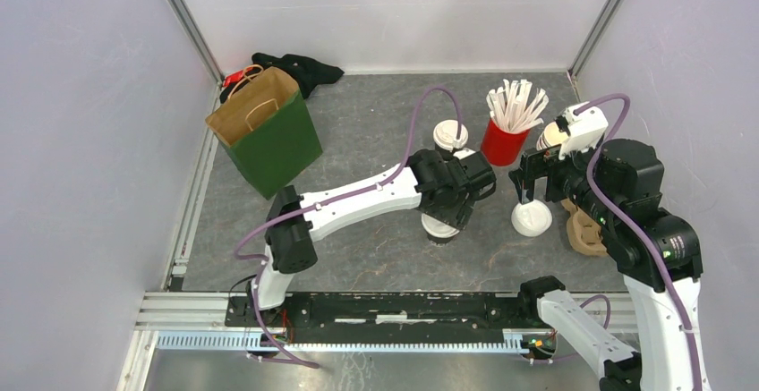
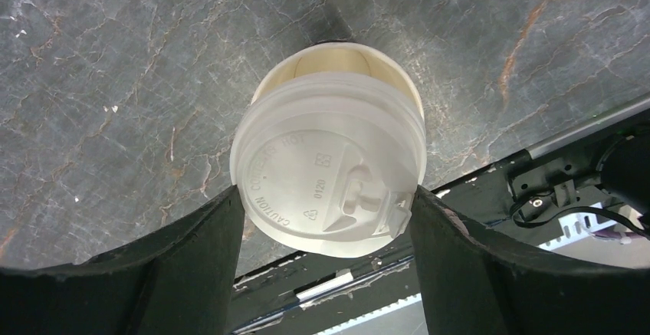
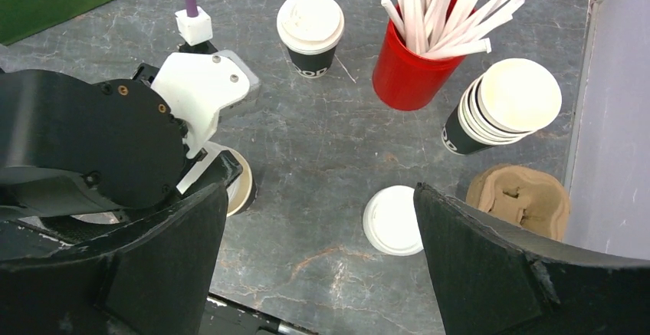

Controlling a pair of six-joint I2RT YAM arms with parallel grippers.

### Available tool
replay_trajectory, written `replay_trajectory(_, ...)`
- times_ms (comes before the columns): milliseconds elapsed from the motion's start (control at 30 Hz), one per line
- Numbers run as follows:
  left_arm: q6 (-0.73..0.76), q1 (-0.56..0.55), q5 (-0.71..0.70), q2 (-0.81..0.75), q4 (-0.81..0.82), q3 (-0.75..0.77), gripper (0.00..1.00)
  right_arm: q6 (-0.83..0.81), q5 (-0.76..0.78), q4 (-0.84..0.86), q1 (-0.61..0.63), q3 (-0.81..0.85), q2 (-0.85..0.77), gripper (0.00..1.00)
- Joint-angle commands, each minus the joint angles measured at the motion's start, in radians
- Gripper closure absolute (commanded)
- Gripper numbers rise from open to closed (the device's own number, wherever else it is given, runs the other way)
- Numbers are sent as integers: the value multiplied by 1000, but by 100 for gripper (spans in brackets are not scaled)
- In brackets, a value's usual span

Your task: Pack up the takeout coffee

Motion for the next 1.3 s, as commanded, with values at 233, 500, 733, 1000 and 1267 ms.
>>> replay_trajectory(233,81,14,-11,84,-15,101,24,-12,39,14,5,-11,-17,2)
replay_trajectory(500,89,19,7,96,-16,106,22,-14,41,15,5,-17,-22,2)
replay_trajectory(733,94,20,24,102,-16,105,19,-13,41,17,6,-17,-22,2)
replay_trajectory(1000,96,19,28,96,-16,101,9,-12,36,15,7,-16,-22,2)
replay_trajectory(1267,93,19,38,66,-17,123,0,3,30,21,7,-13,-20,2)
